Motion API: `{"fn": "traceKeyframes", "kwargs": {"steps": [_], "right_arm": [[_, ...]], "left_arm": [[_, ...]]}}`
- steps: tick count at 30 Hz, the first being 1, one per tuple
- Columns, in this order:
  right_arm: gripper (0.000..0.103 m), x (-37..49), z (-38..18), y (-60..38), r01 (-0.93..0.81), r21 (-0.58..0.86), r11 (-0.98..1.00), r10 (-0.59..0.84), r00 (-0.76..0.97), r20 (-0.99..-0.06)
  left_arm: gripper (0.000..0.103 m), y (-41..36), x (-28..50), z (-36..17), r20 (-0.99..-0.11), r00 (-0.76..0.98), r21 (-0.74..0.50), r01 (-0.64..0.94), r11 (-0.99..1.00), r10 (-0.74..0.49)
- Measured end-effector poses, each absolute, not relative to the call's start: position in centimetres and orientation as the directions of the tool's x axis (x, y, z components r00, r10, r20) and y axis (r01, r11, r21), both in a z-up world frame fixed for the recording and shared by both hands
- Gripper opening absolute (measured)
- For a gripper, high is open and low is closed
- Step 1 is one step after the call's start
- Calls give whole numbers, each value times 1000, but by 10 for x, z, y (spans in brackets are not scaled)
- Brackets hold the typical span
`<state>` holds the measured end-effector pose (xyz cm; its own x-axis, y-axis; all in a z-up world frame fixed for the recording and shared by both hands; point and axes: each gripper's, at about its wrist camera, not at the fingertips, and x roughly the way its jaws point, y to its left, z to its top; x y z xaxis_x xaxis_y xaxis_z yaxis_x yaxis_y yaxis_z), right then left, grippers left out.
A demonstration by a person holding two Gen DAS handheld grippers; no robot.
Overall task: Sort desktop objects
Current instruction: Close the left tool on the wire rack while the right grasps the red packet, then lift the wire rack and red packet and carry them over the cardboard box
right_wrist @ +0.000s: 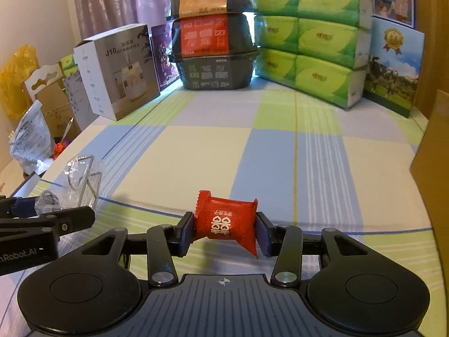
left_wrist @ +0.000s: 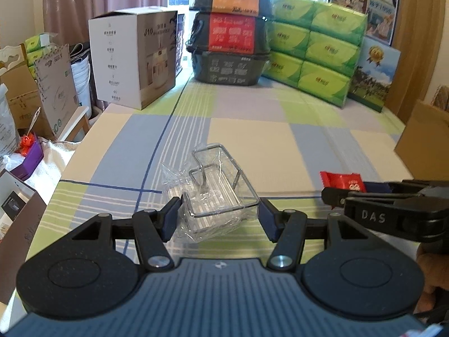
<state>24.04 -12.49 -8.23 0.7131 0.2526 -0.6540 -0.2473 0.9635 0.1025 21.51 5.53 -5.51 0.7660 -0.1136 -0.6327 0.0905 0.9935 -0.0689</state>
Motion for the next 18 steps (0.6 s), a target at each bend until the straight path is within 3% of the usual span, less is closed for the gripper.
{"fn": "traceKeyframes", "kwargs": {"steps": [18], "right_arm": [[43, 134, -45, -175, -190, 144, 971, 237, 706, -668]], "left_arm": [[54, 13, 123, -31, -610, 773, -113, 134, 984, -175]]}}
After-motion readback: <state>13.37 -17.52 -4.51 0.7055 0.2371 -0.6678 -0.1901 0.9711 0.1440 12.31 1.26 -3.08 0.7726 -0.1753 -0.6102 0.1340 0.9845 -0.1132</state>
